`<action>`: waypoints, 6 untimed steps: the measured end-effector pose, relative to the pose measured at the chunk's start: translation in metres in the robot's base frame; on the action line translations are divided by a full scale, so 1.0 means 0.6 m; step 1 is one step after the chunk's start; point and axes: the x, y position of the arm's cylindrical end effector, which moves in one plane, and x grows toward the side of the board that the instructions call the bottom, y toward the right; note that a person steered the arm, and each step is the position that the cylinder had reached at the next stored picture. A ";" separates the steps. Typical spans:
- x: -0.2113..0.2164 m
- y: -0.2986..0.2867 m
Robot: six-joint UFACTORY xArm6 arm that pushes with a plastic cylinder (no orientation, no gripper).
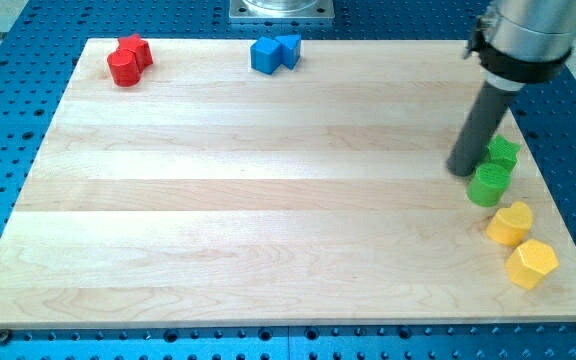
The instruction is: Point your arm top of the green star
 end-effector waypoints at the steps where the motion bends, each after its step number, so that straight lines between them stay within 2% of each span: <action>1: -0.030 -0.213; 2: -0.057 -0.373; 3: -0.145 -0.252; 4: -0.157 -0.065; 5: -0.154 0.018; 6: -0.115 0.021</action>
